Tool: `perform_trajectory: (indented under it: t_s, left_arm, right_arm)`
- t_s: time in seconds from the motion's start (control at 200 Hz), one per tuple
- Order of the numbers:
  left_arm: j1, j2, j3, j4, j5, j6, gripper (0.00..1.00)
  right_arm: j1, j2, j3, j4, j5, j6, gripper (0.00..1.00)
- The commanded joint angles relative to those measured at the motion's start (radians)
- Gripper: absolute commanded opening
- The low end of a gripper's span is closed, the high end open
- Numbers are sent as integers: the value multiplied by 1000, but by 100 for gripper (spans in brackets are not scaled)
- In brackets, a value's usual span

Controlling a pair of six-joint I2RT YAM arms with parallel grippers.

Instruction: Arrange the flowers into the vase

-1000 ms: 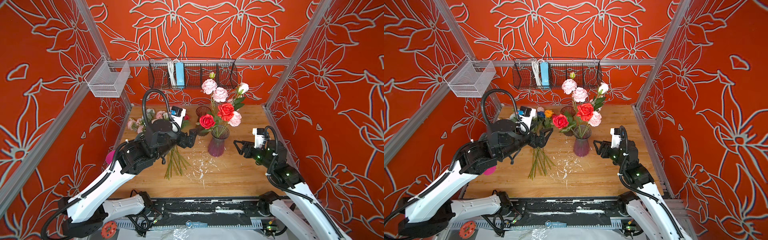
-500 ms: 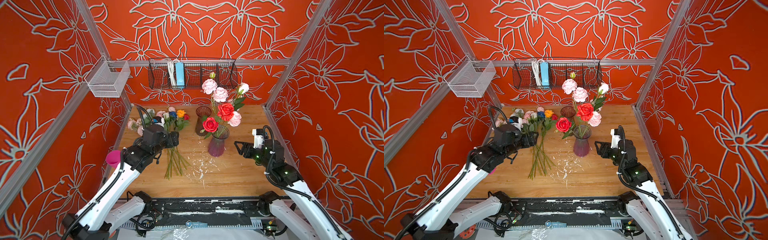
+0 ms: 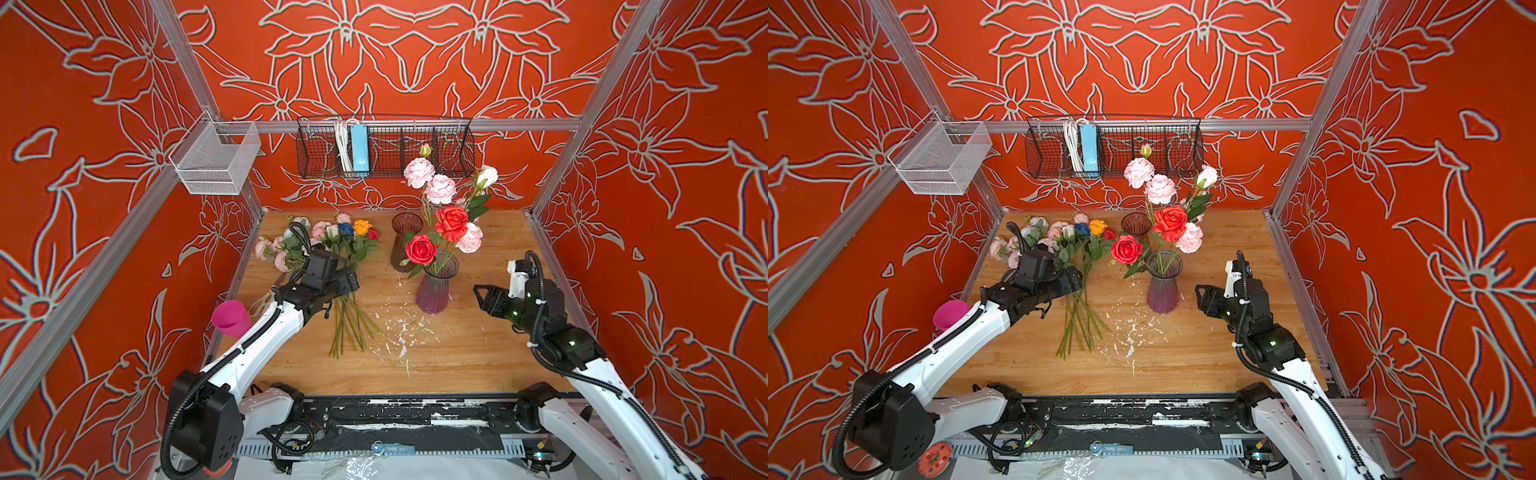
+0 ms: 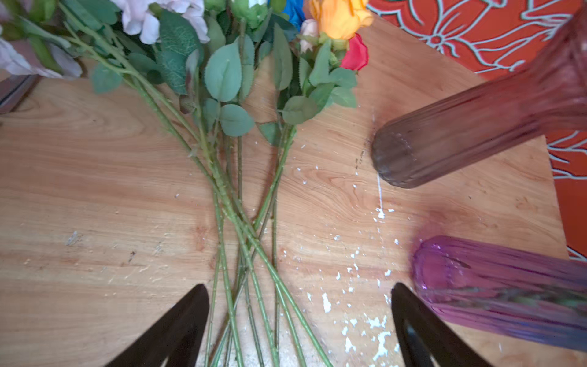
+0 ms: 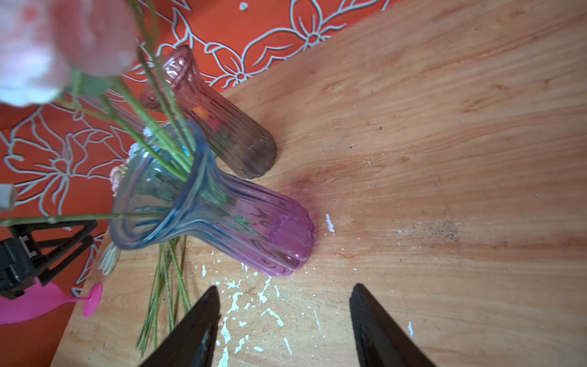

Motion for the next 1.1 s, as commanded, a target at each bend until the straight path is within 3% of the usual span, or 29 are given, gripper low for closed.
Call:
perform_trajectory:
  t_s: [0.0, 0.165, 0.3, 0.415, 0.655, 1.096]
  left_arm:
    - [7, 37, 0, 4, -34, -16, 87]
    - [9, 79, 20, -21, -36, -29, 85]
    - [31, 73, 5, -17, -66, -93, 85]
    - [67, 78, -10, -10, -17, -117, 86]
    - [128, 48, -53, -63, 23, -163, 100]
    - [257, 13, -87, -94, 134, -243, 97]
  right_arm:
    - [-3, 32, 29, -8, 47, 26, 61]
    - [-2, 30, -8, 26, 104, 63, 56]
    - [-3, 87, 12, 4, 73, 44, 56]
    - [-3, 153, 35, -17, 51, 35, 56]
    - [-3, 203, 25, 8, -2, 39, 56]
    - [-3, 233, -18, 71, -27, 55, 58]
